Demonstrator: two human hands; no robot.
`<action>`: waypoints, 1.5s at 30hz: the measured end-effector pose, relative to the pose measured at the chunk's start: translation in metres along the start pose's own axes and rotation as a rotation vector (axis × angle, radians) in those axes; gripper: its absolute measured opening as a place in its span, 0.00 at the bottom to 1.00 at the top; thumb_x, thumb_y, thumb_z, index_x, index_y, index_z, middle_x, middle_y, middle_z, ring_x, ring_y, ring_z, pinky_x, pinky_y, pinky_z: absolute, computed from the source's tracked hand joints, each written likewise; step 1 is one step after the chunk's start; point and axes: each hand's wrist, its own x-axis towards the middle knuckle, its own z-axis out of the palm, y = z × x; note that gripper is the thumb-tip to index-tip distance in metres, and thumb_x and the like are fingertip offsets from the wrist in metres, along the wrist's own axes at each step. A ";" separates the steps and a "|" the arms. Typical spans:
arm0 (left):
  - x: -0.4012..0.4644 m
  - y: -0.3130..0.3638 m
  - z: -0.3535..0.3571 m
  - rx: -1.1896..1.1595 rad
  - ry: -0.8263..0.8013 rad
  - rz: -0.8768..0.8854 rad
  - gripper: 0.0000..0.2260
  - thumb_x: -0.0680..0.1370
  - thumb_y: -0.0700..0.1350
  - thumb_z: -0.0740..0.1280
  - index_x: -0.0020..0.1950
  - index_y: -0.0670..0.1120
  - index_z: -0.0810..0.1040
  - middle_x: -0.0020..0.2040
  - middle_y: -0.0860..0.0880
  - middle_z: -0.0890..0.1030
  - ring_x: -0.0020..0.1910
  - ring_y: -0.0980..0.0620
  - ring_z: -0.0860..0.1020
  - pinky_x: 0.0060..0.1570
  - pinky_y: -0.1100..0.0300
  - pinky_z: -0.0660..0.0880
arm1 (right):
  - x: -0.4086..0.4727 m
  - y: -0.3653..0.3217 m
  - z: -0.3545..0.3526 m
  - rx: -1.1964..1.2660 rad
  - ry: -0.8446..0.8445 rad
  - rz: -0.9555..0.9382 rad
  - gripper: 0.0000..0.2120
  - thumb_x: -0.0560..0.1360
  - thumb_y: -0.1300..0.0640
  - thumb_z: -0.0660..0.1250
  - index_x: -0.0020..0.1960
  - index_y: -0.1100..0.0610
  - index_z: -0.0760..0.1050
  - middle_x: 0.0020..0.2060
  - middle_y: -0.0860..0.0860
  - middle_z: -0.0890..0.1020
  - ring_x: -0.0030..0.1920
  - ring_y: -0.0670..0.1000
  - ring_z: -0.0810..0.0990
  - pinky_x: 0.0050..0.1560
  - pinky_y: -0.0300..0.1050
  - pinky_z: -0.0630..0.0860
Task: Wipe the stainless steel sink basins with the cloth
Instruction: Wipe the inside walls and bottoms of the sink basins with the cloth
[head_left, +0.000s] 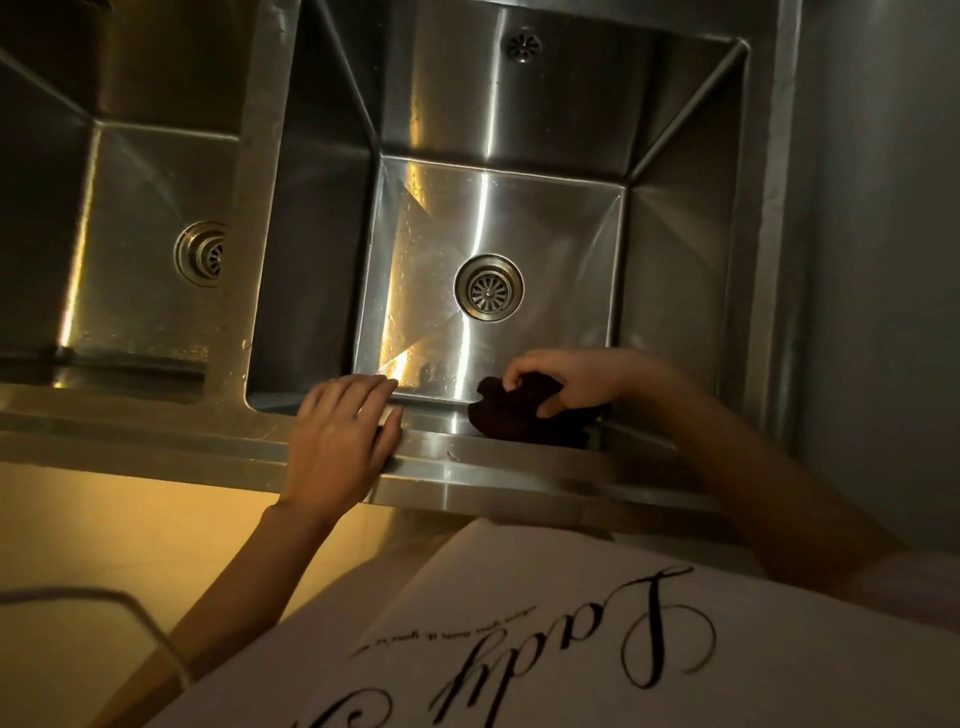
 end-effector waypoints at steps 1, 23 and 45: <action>-0.001 0.000 0.001 0.010 -0.001 0.007 0.21 0.79 0.51 0.56 0.60 0.39 0.79 0.56 0.41 0.81 0.55 0.40 0.79 0.57 0.46 0.73 | 0.008 0.005 0.001 0.000 -0.025 0.030 0.21 0.73 0.65 0.69 0.64 0.54 0.70 0.62 0.54 0.72 0.61 0.55 0.72 0.64 0.54 0.71; 0.002 -0.002 0.000 0.021 0.008 0.016 0.22 0.81 0.52 0.53 0.60 0.38 0.79 0.57 0.40 0.81 0.56 0.40 0.79 0.57 0.45 0.73 | 0.043 0.033 -0.010 -0.028 -0.235 0.140 0.23 0.68 0.68 0.71 0.57 0.49 0.71 0.58 0.53 0.73 0.60 0.58 0.72 0.60 0.57 0.73; 0.003 0.002 0.001 0.018 -0.014 0.042 0.22 0.79 0.51 0.54 0.61 0.38 0.77 0.57 0.39 0.80 0.56 0.39 0.78 0.56 0.44 0.73 | 0.068 0.085 0.015 -0.205 -0.316 0.440 0.27 0.73 0.70 0.63 0.69 0.55 0.65 0.68 0.58 0.68 0.65 0.60 0.69 0.66 0.56 0.70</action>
